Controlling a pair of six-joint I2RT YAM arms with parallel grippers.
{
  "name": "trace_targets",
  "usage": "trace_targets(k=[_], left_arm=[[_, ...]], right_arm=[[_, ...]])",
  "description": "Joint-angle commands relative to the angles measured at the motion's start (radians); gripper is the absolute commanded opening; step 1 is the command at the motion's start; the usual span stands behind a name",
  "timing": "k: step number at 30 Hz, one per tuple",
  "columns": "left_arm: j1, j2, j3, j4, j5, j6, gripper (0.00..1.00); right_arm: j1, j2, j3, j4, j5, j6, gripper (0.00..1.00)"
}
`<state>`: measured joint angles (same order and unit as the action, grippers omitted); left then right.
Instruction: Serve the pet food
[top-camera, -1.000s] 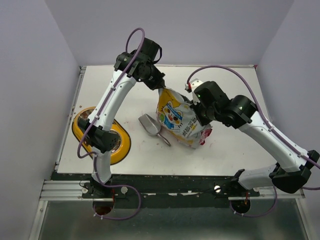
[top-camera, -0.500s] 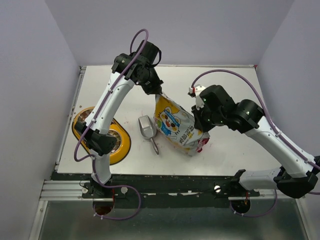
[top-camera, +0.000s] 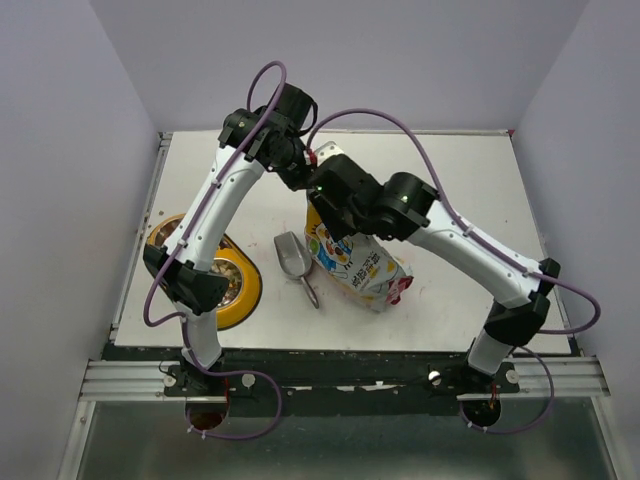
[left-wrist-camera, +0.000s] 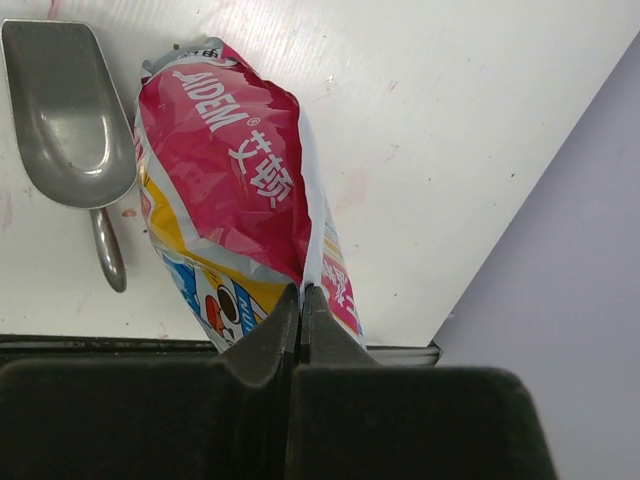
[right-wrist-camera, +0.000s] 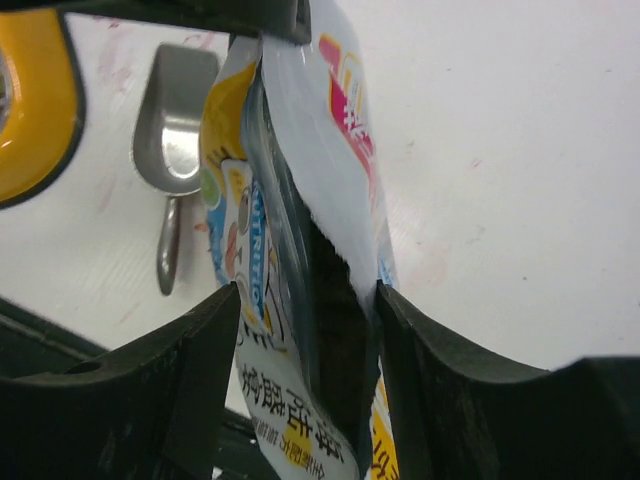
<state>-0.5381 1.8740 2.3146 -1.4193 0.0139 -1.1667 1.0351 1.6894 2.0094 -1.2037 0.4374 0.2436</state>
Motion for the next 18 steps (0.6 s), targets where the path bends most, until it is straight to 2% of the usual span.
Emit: trace_targets(k=[1,3,5,7,9,11,13,17,18], left_arm=[[0.009,-0.033,0.055,0.051,0.020,-0.047,0.00],[0.016,-0.033,0.054,0.046,0.026,-0.041,0.00],[0.026,-0.044,0.045,0.049,0.027,-0.033,0.00],[0.033,-0.056,0.026,0.056,0.029,-0.027,0.00],[0.041,-0.065,0.016,0.063,0.031,-0.024,0.00],[0.049,-0.072,0.009,0.062,0.037,-0.022,0.00],[0.055,-0.072,0.008,0.066,0.044,-0.019,0.00],[0.058,-0.072,0.009,0.072,0.060,-0.017,0.00],[0.056,-0.073,0.011,0.075,0.060,-0.019,0.00]], right_arm=[[0.039,0.088,0.063,-0.010,0.314,0.017,0.61],[0.040,0.086,0.046,0.003,0.371,0.011,0.56],[0.040,0.049,-0.001,0.044,0.365,-0.041,0.49],[0.040,0.015,-0.047,0.062,0.379,-0.055,0.35],[0.040,-0.013,-0.105,0.081,0.370,-0.093,0.26],[0.039,-0.036,-0.159,0.093,0.283,-0.133,0.01],[0.034,-0.078,-0.217,0.133,0.117,-0.179,0.01],[0.029,-0.126,-0.256,0.145,0.135,-0.146,0.01],[0.029,-0.128,-0.261,0.127,0.141,-0.133,0.09]])
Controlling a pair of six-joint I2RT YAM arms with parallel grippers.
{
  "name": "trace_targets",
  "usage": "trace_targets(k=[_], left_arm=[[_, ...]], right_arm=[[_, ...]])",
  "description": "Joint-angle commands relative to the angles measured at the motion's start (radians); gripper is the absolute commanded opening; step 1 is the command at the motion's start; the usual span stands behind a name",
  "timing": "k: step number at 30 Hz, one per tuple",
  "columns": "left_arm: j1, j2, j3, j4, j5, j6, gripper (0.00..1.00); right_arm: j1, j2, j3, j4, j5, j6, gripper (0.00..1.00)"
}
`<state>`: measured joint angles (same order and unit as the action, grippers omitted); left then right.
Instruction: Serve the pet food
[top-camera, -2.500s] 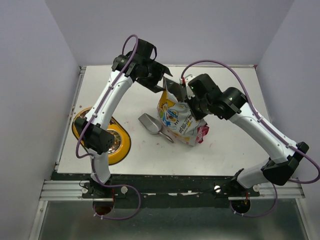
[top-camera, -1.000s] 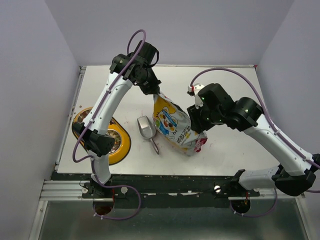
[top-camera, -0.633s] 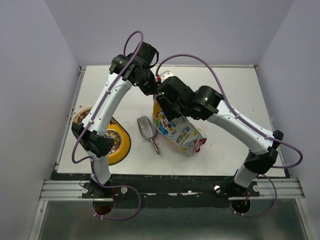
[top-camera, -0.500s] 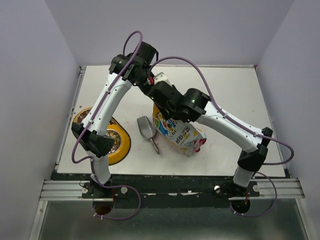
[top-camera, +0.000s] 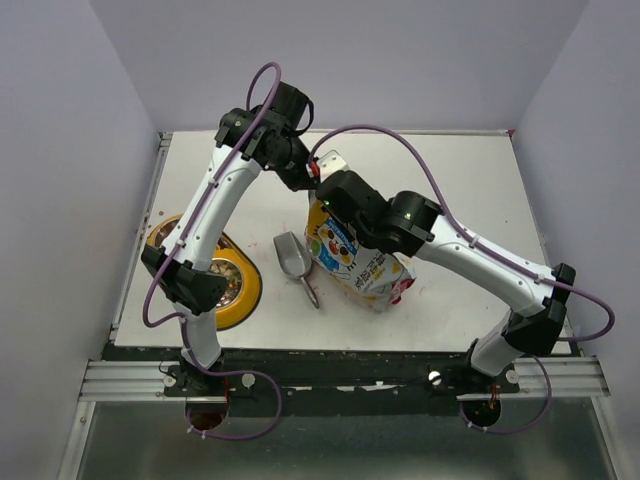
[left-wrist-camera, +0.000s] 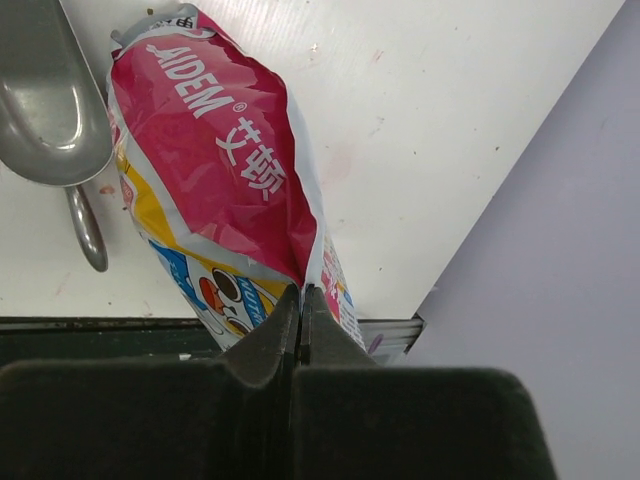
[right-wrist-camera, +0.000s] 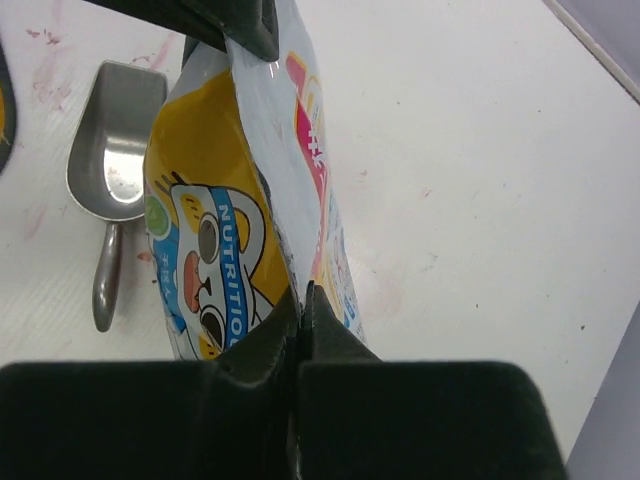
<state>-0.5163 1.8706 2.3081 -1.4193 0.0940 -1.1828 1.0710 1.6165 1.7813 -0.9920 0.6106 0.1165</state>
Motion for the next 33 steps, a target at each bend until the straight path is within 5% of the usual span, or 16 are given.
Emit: trace_targets(k=[1,6,7,8,14,15,16,18,23,26,30,33], left_arm=[[0.036,-0.073,0.017,0.076,-0.017,-0.003,0.00],[0.038,-0.074,0.011,0.094,0.001,-0.011,0.00],[0.036,-0.073,0.008,0.097,0.006,-0.011,0.00],[0.035,-0.073,0.005,0.099,0.009,-0.012,0.00],[0.036,-0.077,-0.021,0.114,0.001,-0.028,0.00],[0.036,-0.077,-0.016,0.115,0.000,-0.031,0.00],[0.036,-0.074,-0.015,0.114,0.000,-0.032,0.00],[0.036,-0.070,-0.007,0.111,0.000,-0.032,0.00],[0.038,-0.056,0.005,0.108,0.009,-0.035,0.00],[0.036,-0.044,0.022,0.097,0.012,-0.032,0.00],[0.036,-0.034,0.030,0.083,0.009,-0.031,0.00],[0.036,-0.034,0.028,0.085,0.007,-0.032,0.00]], right_arm=[[-0.005,-0.056,-0.037,-0.106,-0.038,-0.003,0.19],[-0.005,-0.119,-0.109,-0.119,-0.012,0.015,0.31],[-0.006,-0.131,-0.115,-0.123,-0.009,0.012,0.22],[-0.005,-0.139,-0.117,-0.128,-0.008,0.011,0.01],[-0.005,-0.185,-0.144,-0.135,-0.098,0.018,0.01],[-0.005,-0.190,-0.146,-0.145,-0.085,0.029,0.02],[-0.005,-0.194,-0.143,-0.161,-0.053,0.043,0.19],[-0.005,-0.204,-0.145,-0.191,0.001,0.058,0.30],[-0.003,-0.221,-0.172,-0.232,0.029,0.058,0.37],[0.003,-0.236,-0.198,-0.224,0.035,0.057,0.27],[0.001,-0.242,-0.211,-0.252,0.072,0.084,0.01],[0.003,-0.285,-0.220,-0.222,-0.018,0.077,0.01]])
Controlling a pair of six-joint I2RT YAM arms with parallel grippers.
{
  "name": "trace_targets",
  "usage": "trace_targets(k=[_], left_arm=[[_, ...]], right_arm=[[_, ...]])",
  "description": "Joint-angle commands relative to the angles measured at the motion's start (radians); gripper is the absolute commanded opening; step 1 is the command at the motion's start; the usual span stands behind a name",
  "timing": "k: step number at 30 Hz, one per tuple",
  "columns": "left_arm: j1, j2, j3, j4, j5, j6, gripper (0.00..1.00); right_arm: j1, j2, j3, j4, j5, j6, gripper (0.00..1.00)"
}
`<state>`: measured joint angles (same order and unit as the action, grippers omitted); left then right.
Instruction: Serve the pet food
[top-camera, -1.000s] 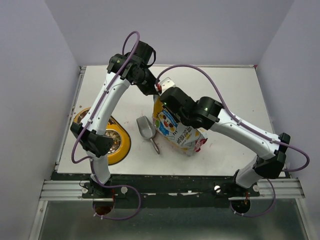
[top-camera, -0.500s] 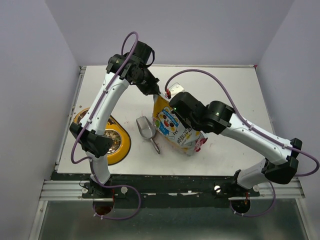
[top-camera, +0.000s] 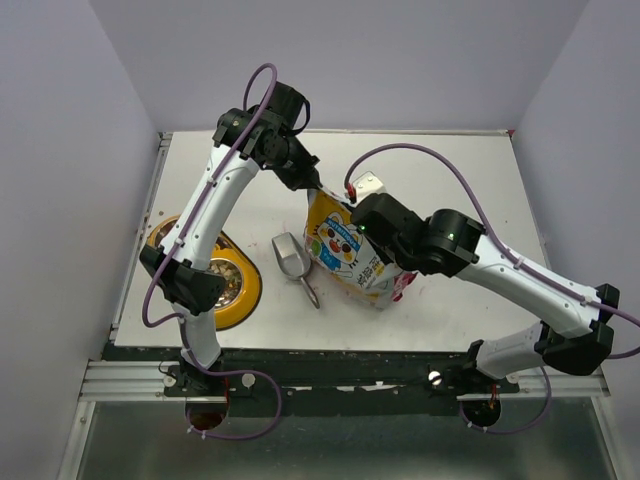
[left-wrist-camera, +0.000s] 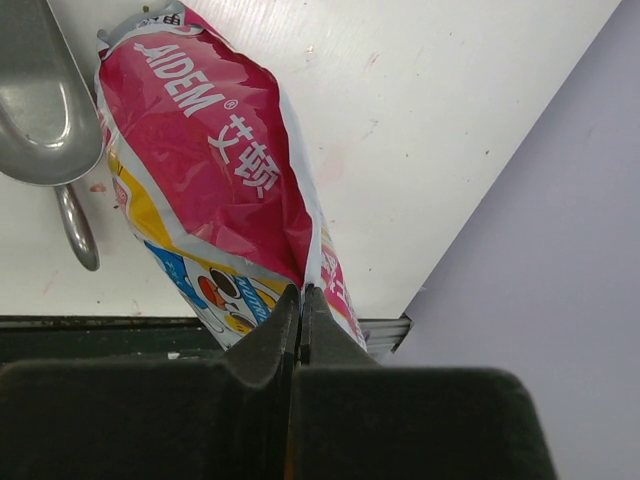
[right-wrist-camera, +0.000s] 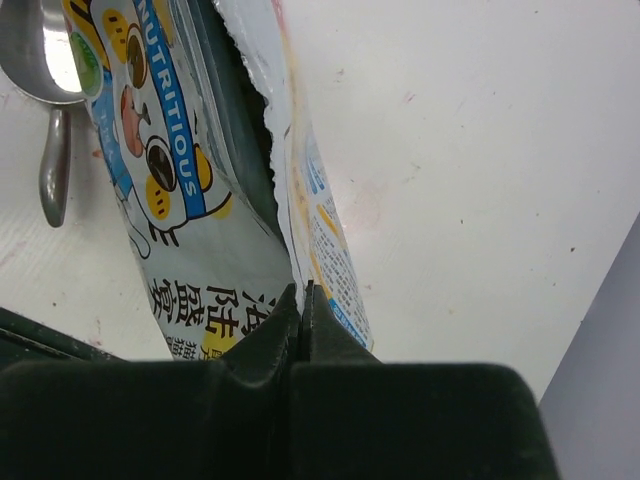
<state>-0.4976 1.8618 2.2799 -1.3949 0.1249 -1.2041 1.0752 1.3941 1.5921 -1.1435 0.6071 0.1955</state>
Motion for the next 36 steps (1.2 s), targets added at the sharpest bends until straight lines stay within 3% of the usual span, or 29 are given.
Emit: trace_targets(k=[1,4,8,12,17,20,25,26,27,32,36], left_arm=[[0.017,-0.026,0.056,0.060,-0.024,-0.012,0.00],[0.022,-0.019,0.058,0.068,-0.018,-0.017,0.00],[0.025,-0.018,0.059,0.071,-0.011,-0.022,0.00],[0.028,-0.019,0.056,0.068,-0.007,-0.022,0.00],[0.030,-0.019,0.053,0.066,-0.002,-0.022,0.00],[0.033,-0.019,0.053,0.068,-0.002,-0.022,0.00],[0.033,-0.024,0.037,0.065,0.015,-0.040,0.00],[0.031,-0.030,0.024,0.060,0.019,-0.057,0.00],[0.030,-0.035,0.006,0.060,0.025,-0.067,0.00],[0.031,-0.050,-0.054,0.045,0.080,-0.150,0.00],[0.024,-0.038,-0.053,0.014,0.139,-0.202,0.00]], right_arm=[[-0.003,-0.073,-0.030,-0.070,-0.051,-0.002,0.01],[-0.003,-0.078,-0.041,-0.100,-0.078,0.005,0.01],[-0.003,-0.145,-0.070,-0.085,-0.063,0.007,0.27],[-0.001,-0.176,-0.061,-0.090,-0.066,-0.004,0.32],[-0.001,-0.176,-0.070,-0.082,-0.058,-0.010,0.24],[-0.003,-0.190,-0.084,-0.075,-0.050,-0.014,0.01],[-0.003,-0.207,-0.116,-0.036,-0.144,-0.059,0.01],[-0.001,-0.202,-0.119,-0.012,-0.164,-0.071,0.06],[-0.003,-0.195,-0.121,0.014,-0.170,-0.074,0.23],[0.000,-0.115,-0.100,0.249,-0.112,-0.136,0.69],[0.000,-0.018,-0.046,0.436,-0.029,-0.185,0.72]])
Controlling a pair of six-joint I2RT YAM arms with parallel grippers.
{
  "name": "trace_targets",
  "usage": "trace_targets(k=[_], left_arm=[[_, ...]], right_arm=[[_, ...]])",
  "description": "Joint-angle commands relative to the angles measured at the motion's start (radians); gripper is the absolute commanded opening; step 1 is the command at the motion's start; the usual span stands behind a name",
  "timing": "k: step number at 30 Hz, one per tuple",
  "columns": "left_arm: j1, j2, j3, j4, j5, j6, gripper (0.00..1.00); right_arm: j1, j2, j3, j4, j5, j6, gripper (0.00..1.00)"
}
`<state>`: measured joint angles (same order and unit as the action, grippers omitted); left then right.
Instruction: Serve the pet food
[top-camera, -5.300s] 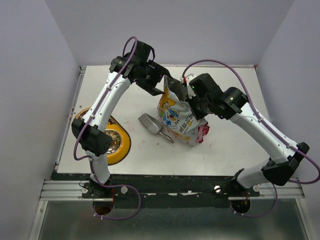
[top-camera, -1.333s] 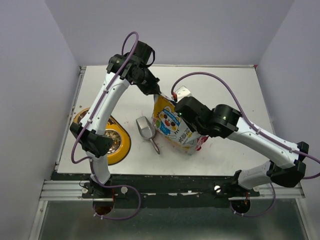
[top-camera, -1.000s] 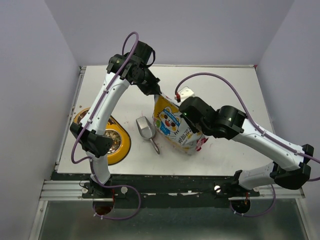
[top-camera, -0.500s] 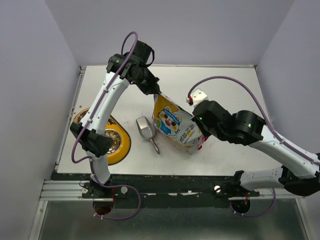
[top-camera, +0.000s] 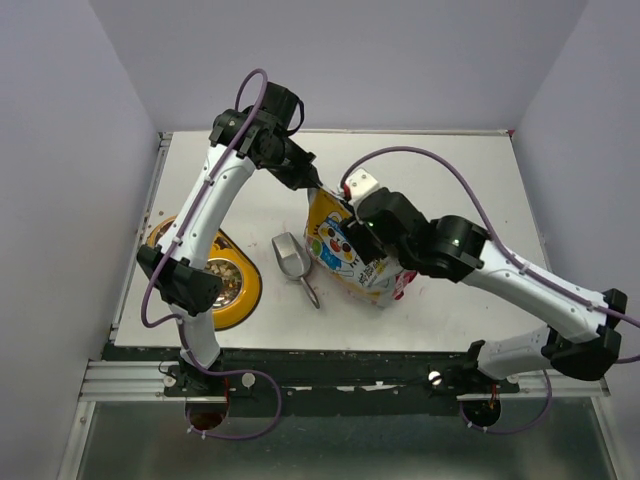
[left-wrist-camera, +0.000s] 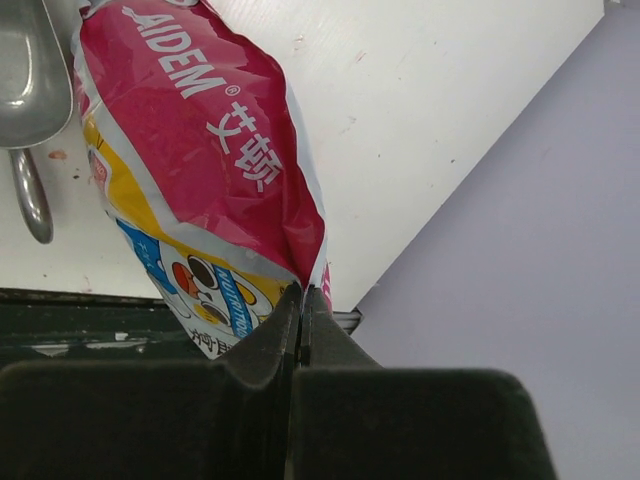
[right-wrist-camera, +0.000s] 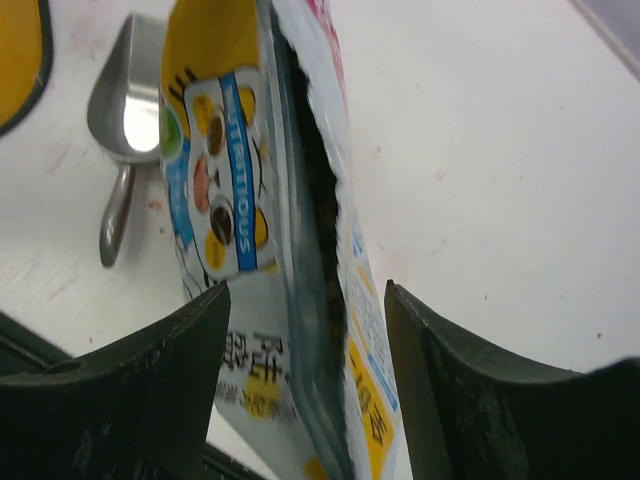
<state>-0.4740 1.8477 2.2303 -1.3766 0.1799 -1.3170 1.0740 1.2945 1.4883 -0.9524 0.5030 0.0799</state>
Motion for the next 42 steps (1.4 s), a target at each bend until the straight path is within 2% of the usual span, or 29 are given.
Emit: trace_targets(k=[1,5,11,15,18,19,21,25,27,29,38,40,41,42], left_arm=[[0.002,-0.022,-0.004,-0.016,0.105,-0.100,0.00],[0.002,0.001,0.005,-0.054,0.154,-0.110,0.00],[0.003,0.008,0.045,-0.093,0.144,-0.096,0.00],[0.003,0.007,0.043,-0.105,0.139,-0.088,0.00],[0.002,0.005,0.040,-0.114,0.141,-0.077,0.00],[0.002,0.005,0.040,-0.116,0.138,-0.074,0.00],[0.003,0.002,0.046,-0.118,0.122,-0.065,0.00],[0.017,-0.007,0.049,-0.121,0.093,-0.038,0.00],[0.023,-0.008,0.049,-0.121,0.093,-0.027,0.00],[0.025,-0.011,0.049,-0.119,0.090,-0.024,0.00],[0.025,-0.016,0.043,-0.085,0.101,0.004,0.00],[0.025,-0.018,0.043,-0.085,0.099,0.005,0.00],[0.025,-0.018,0.042,-0.084,0.099,0.007,0.00],[0.025,-0.019,0.042,-0.082,0.101,0.006,0.00]], right_arm=[[0.001,0.106,0.075,0.271,0.091,-0.118,0.72],[0.001,0.190,0.089,0.371,0.149,-0.225,0.70],[0.001,0.235,0.029,0.523,0.212,-0.341,0.58],[0.000,0.276,0.024,0.607,0.287,-0.419,0.38],[0.001,0.308,0.032,0.612,0.310,-0.471,0.18],[0.001,0.310,0.020,0.630,0.327,-0.498,0.02],[-0.002,0.299,0.018,0.607,0.312,-0.511,0.00],[-0.072,0.270,0.119,0.340,-0.143,-0.378,0.01],[-0.149,0.259,0.145,0.287,-0.364,-0.289,0.01],[-0.209,0.264,0.162,0.241,-0.492,-0.221,0.00],[-0.292,0.295,0.242,0.141,-0.688,-0.083,0.00],[-0.295,0.313,0.277,0.120,-0.635,-0.048,0.00],[-0.293,0.315,0.286,0.115,-0.582,-0.042,0.03],[-0.292,0.315,0.288,0.110,-0.530,-0.039,0.11]])
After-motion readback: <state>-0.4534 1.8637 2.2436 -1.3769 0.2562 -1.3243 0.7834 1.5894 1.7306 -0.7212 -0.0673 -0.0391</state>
